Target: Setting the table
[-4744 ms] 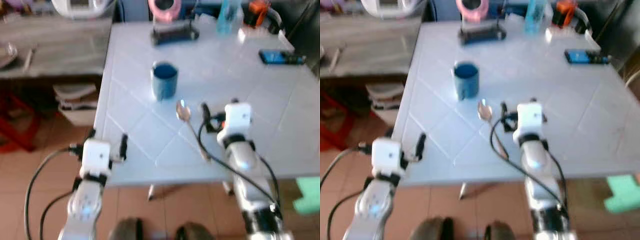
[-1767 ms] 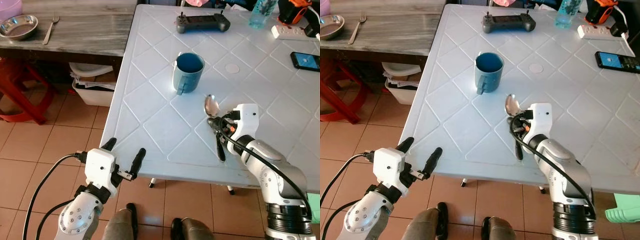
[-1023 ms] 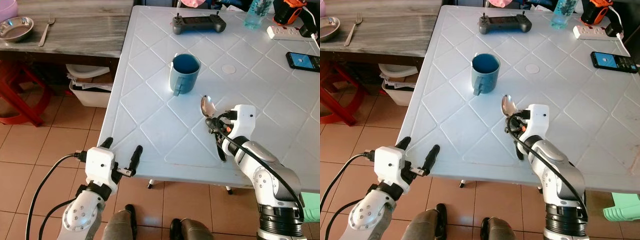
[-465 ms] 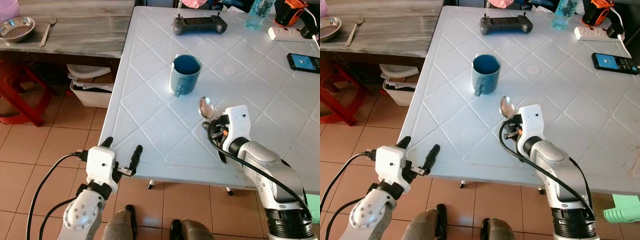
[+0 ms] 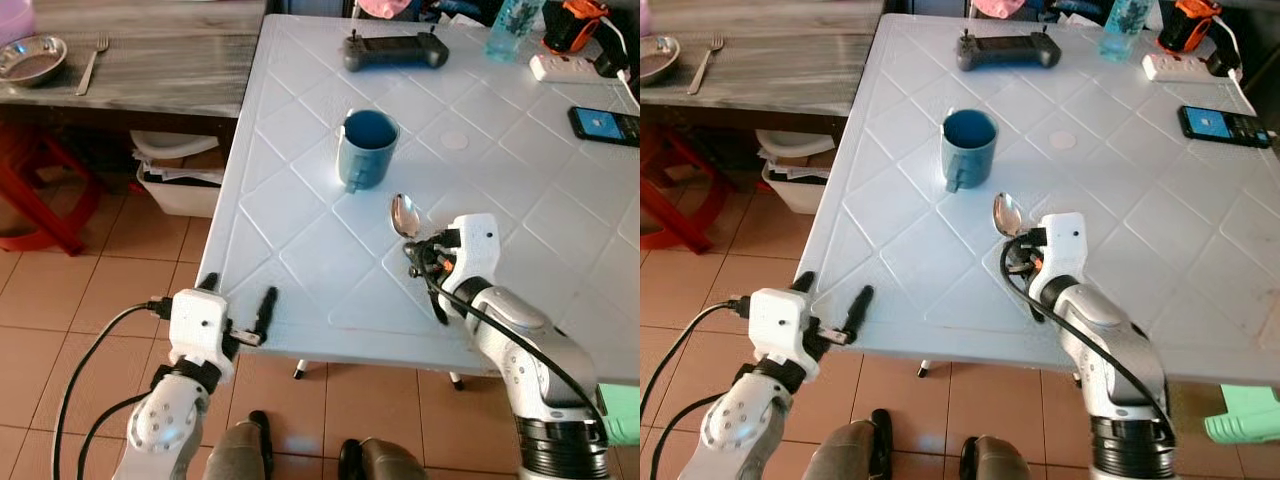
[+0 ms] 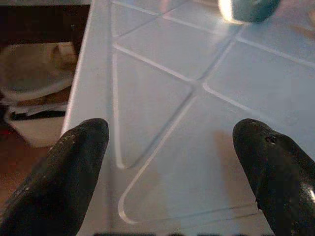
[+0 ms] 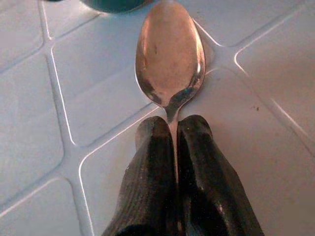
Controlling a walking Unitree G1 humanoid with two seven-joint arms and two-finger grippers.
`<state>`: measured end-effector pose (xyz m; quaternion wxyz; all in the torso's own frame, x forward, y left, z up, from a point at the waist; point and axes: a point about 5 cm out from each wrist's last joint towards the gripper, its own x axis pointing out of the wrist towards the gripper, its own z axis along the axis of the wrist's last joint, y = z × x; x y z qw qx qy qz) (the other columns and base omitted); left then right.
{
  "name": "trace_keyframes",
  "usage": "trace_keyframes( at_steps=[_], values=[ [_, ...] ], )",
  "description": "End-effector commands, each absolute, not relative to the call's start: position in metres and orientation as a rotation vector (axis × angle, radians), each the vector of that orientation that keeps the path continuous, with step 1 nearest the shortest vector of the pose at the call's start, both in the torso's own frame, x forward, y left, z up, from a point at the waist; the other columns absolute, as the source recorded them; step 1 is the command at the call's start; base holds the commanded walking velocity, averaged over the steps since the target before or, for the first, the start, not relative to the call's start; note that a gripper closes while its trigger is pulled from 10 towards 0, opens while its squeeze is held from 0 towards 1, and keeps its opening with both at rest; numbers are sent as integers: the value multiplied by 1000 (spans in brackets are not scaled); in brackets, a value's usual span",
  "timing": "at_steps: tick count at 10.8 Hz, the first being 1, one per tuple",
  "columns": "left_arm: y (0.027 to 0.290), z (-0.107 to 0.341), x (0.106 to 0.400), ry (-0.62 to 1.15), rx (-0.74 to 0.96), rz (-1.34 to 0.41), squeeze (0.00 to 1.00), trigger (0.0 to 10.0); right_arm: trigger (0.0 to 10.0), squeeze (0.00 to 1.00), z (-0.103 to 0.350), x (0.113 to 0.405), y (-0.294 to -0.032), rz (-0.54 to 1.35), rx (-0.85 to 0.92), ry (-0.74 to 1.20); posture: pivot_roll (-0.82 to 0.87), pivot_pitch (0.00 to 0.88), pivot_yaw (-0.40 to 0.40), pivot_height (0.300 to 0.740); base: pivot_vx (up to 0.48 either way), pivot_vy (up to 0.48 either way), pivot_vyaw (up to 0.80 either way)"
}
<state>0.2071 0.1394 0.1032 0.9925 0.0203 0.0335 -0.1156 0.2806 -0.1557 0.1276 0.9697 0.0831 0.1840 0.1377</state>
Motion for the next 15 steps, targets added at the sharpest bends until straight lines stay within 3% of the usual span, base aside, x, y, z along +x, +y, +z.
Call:
trace_keyframes(
  at_steps=[1,9,15],
  values=[
    [143,98,208,93,54,-208,0,10000,0,0,71,257,-144,301,243,699,56,211,4,740,0,480,0],
    [147,96,226,71,78,-114,0,10000,0,0,76,272,-116,360,246,630,45,153,1,740,0,480,0],
    [161,94,231,64,127,14,0,10000,0,0,110,293,-116,352,177,286,41,148,5,740,0,480,0]
  ],
)
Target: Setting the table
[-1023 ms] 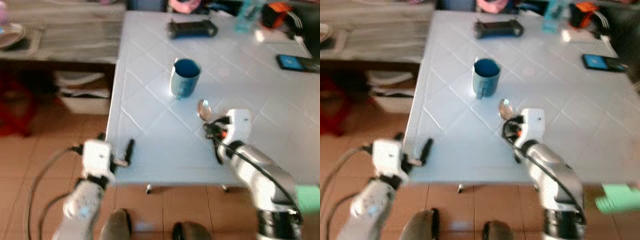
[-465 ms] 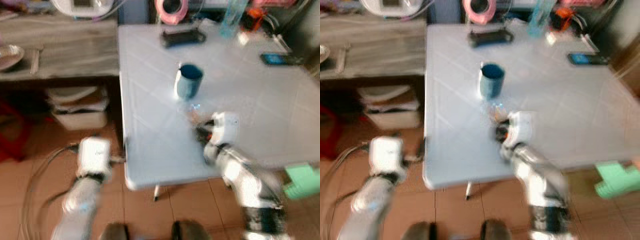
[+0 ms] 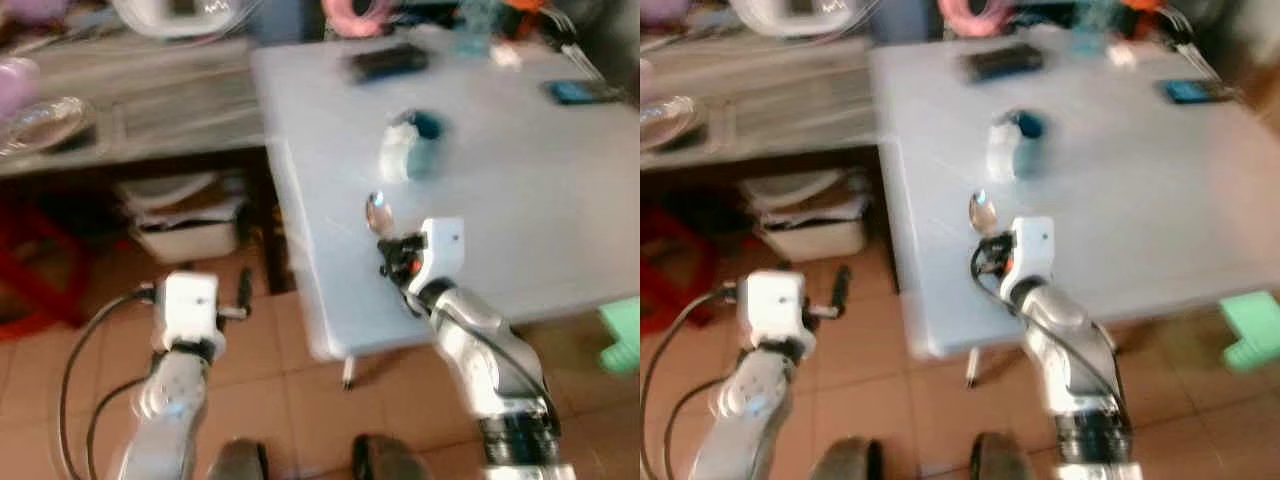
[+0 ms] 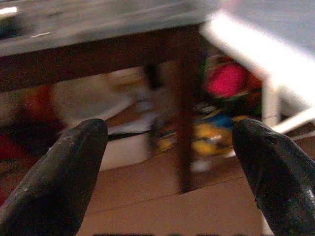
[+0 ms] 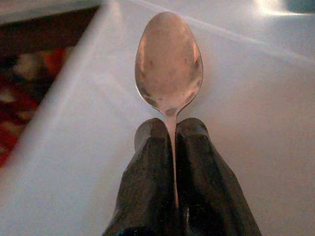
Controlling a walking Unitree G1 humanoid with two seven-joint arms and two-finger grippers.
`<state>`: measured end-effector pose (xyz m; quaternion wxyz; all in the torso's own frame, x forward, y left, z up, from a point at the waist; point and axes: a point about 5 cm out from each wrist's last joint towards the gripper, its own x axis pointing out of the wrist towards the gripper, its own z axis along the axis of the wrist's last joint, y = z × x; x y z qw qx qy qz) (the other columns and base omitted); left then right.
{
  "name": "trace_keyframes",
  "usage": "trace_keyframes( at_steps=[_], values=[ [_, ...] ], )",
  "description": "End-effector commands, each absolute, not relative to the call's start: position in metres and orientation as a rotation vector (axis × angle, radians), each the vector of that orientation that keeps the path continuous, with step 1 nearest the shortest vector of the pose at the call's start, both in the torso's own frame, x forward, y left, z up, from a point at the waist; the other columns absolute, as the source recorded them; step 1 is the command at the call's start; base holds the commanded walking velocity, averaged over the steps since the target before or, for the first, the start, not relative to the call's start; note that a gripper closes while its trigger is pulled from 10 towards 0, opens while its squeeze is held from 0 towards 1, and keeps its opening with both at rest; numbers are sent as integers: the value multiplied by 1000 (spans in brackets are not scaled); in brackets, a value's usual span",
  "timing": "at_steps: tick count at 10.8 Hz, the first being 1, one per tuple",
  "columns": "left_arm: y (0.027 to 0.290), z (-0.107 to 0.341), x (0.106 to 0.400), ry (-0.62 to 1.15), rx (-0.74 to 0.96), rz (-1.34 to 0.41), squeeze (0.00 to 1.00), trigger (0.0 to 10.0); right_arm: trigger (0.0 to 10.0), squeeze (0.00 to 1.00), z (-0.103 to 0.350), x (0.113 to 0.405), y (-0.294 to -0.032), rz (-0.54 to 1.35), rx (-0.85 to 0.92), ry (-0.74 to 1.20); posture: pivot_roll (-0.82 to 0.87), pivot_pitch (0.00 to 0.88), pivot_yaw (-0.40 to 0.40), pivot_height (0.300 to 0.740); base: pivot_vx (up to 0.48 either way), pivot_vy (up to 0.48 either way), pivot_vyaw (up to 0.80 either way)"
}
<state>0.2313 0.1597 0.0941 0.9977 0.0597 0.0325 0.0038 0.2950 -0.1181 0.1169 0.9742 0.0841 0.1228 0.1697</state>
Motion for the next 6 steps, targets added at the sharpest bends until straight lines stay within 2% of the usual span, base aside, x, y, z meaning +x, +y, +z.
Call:
trace_keyframes(
  at_steps=[1,6],
  values=[
    [163,95,232,62,131,37,0,10000,0,0,112,294,-115,360,169,257,42,144,5,740,0,480,0],
    [166,100,241,19,162,78,0,10000,0,0,138,305,-116,346,166,89,31,136,4,740,0,480,0]
  ],
)
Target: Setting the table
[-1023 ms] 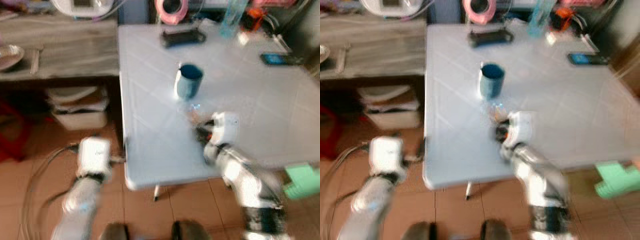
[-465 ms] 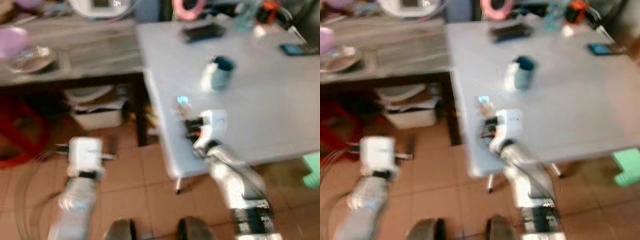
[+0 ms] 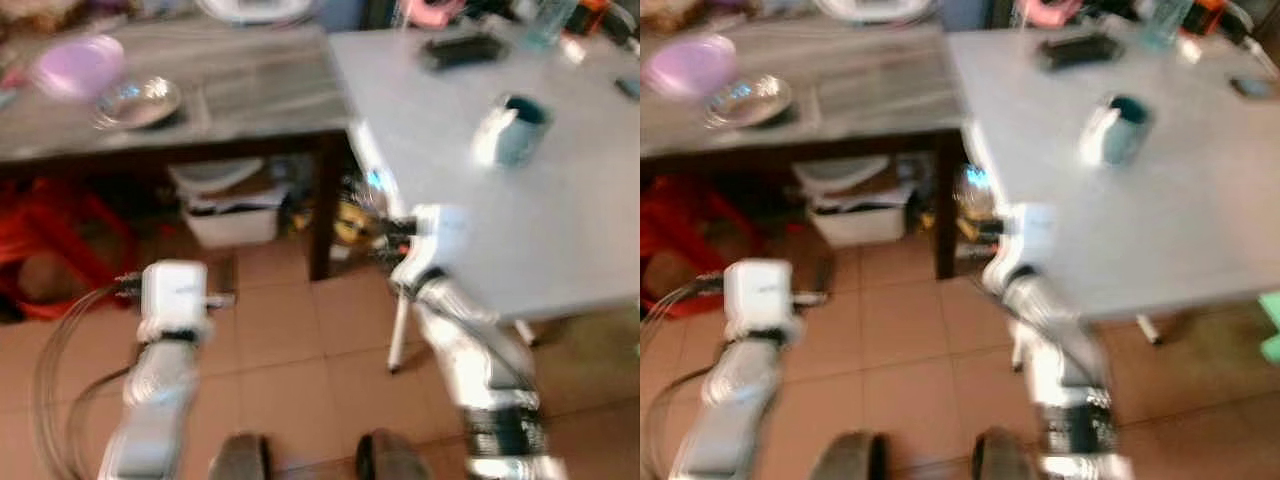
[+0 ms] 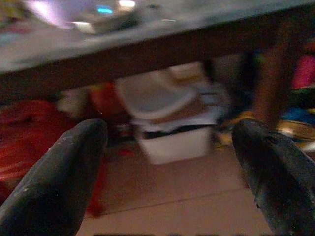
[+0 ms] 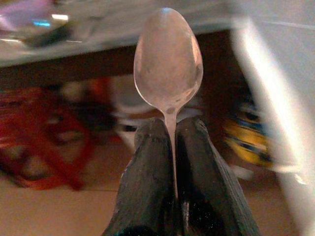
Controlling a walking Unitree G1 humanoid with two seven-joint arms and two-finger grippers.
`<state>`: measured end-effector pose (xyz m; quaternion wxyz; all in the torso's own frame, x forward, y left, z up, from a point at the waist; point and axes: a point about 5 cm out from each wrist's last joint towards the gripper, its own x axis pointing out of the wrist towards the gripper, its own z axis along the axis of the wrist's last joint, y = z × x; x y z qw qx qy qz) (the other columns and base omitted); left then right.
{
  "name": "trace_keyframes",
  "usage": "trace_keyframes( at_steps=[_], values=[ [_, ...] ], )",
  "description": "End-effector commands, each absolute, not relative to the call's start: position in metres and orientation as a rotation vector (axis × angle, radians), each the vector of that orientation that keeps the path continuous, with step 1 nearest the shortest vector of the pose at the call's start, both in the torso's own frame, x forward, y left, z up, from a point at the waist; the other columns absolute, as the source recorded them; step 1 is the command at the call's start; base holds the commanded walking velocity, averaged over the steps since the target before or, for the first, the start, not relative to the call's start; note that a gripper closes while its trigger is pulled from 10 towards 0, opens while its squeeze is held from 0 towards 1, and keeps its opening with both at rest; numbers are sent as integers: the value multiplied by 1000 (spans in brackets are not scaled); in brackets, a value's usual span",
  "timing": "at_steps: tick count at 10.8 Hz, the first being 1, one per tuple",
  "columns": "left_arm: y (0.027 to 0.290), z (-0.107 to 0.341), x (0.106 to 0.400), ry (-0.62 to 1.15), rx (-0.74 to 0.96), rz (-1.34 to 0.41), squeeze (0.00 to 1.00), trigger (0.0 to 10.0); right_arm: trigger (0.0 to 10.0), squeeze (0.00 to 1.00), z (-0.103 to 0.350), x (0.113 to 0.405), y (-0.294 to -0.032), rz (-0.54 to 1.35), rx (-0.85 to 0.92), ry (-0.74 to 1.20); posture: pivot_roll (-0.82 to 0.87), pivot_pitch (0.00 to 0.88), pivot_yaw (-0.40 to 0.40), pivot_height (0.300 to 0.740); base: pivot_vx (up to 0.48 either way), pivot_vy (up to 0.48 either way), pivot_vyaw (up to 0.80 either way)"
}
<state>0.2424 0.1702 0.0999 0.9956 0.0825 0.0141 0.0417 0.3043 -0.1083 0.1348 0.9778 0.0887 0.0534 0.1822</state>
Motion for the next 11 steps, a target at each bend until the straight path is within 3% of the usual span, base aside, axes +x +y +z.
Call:
trace_keyframes(
  at_steps=[1,3,6,7,9,11],
  values=[
    [163,100,243,21,154,65,0,10000,0,0,139,307,-117,345,166,80,27,134,6,740,0,458,0],
    [159,104,248,-1,165,46,0,10000,0,0,144,307,-118,350,149,49,21,131,12,740,144,405,0],
    [154,105,248,-14,171,31,0,10000,0,0,141,304,-120,353,129,42,19,126,13,740,464,0,0],
    [149,105,247,-26,159,14,0,10000,10000,0,140,303,-120,353,114,41,18,125,14,740,472,0,0],
    [145,106,246,-42,163,-12,0,10000,10000,0,141,304,-117,374,81,33,18,124,16,740,444,0,0],
    [144,107,244,-48,158,-21,0,10000,10000,0,140,304,-118,365,89,31,19,121,17,740,420,0,800]
  ],
)
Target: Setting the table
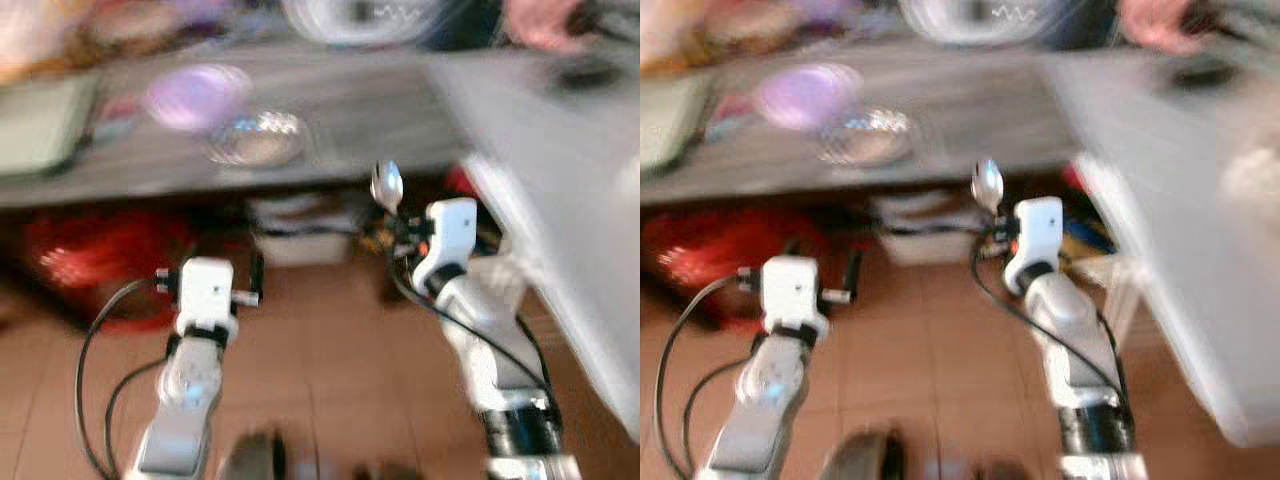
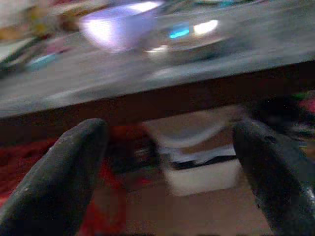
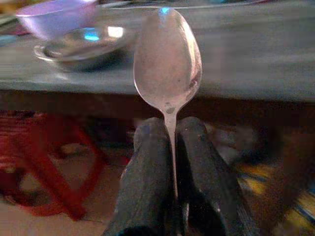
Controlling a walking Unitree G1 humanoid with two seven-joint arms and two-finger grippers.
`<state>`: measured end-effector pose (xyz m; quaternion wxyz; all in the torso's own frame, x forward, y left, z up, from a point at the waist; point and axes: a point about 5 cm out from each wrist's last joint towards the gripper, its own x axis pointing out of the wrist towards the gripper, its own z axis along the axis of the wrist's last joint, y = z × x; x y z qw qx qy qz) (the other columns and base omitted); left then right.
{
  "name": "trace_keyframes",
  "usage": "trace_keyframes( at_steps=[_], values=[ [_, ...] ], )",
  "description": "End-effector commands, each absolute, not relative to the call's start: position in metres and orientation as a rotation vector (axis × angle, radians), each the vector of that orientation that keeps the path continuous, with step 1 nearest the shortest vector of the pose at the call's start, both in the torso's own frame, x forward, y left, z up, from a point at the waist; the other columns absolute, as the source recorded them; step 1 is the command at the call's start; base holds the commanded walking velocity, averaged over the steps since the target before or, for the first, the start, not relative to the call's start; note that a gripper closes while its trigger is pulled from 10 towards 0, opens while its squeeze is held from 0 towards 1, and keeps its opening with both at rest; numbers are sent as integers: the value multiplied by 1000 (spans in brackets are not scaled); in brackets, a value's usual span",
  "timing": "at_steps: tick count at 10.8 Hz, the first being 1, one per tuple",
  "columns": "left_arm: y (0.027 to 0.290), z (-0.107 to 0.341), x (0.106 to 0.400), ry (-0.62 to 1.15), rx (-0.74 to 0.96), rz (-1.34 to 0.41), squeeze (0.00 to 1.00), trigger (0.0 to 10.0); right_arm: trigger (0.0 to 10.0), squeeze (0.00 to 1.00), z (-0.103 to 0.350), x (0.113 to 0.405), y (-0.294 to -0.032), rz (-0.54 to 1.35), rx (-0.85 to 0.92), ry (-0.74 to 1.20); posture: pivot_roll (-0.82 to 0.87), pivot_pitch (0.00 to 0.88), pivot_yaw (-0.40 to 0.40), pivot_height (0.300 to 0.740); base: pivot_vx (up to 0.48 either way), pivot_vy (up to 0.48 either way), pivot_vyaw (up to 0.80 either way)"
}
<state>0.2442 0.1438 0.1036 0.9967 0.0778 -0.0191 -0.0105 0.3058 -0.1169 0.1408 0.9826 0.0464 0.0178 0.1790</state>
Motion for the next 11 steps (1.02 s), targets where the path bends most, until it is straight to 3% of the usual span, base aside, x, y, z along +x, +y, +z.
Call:
trace_keyframes(
  at_steps=[1,3,9,11],
  values=[
    [144,106,244,-48,160,-22,0,10000,10000,0,139,304,-118,360,90,36,19,120,18,740,420,0,538],
    [144,108,244,-58,153,-17,0,10000,10000,0,141,304,-118,357,88,27,19,121,18,740,431,0,413],
    [152,110,229,-64,156,-23,0,10000,10000,0,153,310,-134,197,54,-59,28,125,14,740,0,0,0],
    [150,112,229,-73,151,-32,0,10000,10000,0,154,310,-136,187,51,-69,26,126,14,740,336,-126,0]
  ],
)
